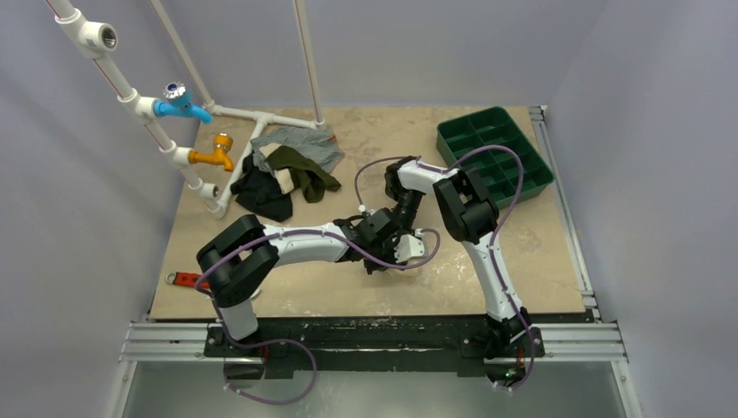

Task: Roll the underwear
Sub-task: Roll the underwear to the center of the board, then pick up the underwear from the center of the board.

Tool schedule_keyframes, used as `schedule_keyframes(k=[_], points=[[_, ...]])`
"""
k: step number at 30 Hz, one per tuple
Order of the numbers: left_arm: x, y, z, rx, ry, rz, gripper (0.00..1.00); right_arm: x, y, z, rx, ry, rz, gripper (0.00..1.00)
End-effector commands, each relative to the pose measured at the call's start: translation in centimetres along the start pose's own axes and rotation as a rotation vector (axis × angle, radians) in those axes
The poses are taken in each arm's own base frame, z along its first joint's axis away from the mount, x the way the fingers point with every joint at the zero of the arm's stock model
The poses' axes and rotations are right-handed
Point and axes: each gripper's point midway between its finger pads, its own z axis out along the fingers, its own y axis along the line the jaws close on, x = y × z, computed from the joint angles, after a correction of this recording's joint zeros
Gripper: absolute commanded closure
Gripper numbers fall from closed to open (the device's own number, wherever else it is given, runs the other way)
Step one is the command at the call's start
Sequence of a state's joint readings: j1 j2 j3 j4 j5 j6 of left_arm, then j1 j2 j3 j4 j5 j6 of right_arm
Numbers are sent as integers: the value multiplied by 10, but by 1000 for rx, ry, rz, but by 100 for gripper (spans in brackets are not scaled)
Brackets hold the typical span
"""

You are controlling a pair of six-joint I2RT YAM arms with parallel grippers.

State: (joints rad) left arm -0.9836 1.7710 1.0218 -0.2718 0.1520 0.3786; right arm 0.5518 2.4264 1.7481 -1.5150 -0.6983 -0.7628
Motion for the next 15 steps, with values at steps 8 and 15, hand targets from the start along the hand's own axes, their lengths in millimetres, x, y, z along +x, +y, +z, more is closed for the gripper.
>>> schedule_keyframes(k=[8, 15], points=[[12, 20, 18, -115, 36, 74, 100, -43, -70, -11, 344, -101, -285, 75], [6, 31, -1, -185, 12, 106, 100, -37, -46, -46, 377, -205, -290, 54]])
